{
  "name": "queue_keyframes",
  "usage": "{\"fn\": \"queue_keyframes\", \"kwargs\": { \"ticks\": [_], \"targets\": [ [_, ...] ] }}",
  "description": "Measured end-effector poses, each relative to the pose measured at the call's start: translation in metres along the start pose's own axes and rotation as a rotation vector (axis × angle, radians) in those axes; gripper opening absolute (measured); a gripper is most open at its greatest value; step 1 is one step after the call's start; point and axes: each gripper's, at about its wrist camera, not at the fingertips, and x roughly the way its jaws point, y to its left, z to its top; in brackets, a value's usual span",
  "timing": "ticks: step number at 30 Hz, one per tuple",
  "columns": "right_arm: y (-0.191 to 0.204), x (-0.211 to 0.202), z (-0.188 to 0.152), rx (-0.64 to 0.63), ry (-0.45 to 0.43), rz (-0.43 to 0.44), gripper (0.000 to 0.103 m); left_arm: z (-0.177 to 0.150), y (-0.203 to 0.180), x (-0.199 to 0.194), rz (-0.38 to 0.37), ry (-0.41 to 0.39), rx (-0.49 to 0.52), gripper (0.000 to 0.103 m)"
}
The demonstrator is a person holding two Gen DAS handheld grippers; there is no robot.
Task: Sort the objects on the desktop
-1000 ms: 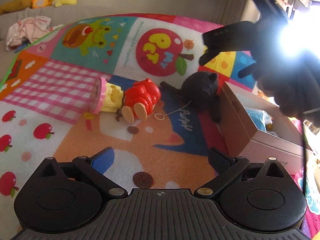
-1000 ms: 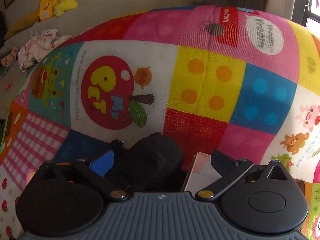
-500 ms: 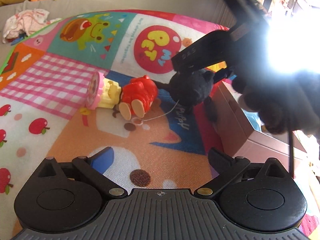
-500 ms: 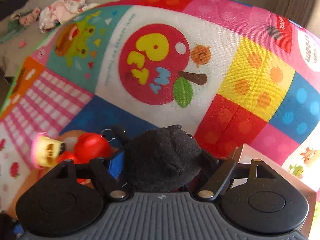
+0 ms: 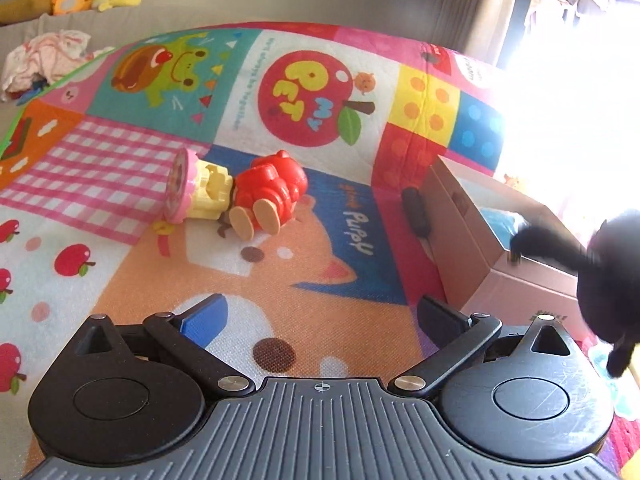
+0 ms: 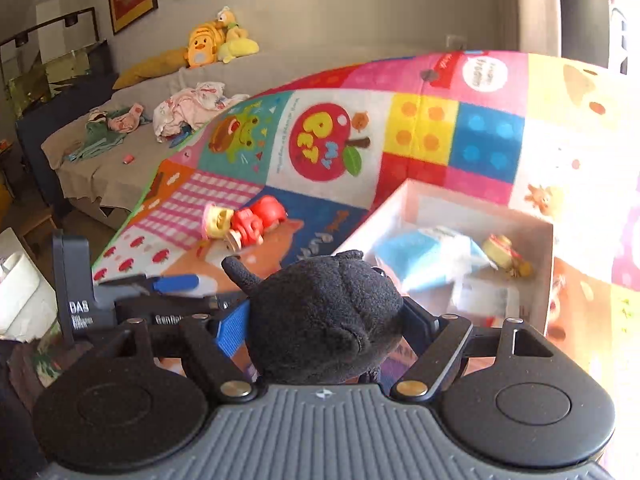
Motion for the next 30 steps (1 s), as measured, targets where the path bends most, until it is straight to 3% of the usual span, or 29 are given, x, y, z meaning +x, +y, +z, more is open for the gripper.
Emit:
{"fn": "queue_keyframes", "kwargs": {
  "ticks": [4,7,11,17,21,28,30],
  "targets": [
    [-0.010,0.015,-0.036,0.066,-0.018,0.002,0.078,-0.003,-0.014,-0.005,0.071,-0.033,0.069,0.103],
    [-0.011,0.025,-0.056,0.042,-0.017,-0.027,0.078,-0.006,-0.023,-0.010,0.114,-0.062,0.123,0.103],
    [-0.020,0.011,-0.077,0.038,-0.023,-0.018,0.081,-0.008,-0.033,-0.011,0.141,-0.068,0.193,0.103],
    [-0.042,-0.018,-0.113,0.077,-0.015,-0.015,0.094,-0.007,-0.043,-0.004,0.162,-0.029,0.261,0.103],
    [-0.045,-0.030,-0.134,0.066,0.010,-0.003,0.101,0.006,-0.043,0.002,0.222,-0.075,0.268,0.103],
    [-0.046,-0.025,-0.135,0.089,0.023,-0.002,0.103,0.045,-0.037,0.050,0.368,-0.056,0.288,0.103],
    [-0.047,-0.025,-0.136,0.101,0.023,-0.002,0.103,0.051,-0.035,0.061,0.389,-0.051,0.286,0.098]
  ]
}}
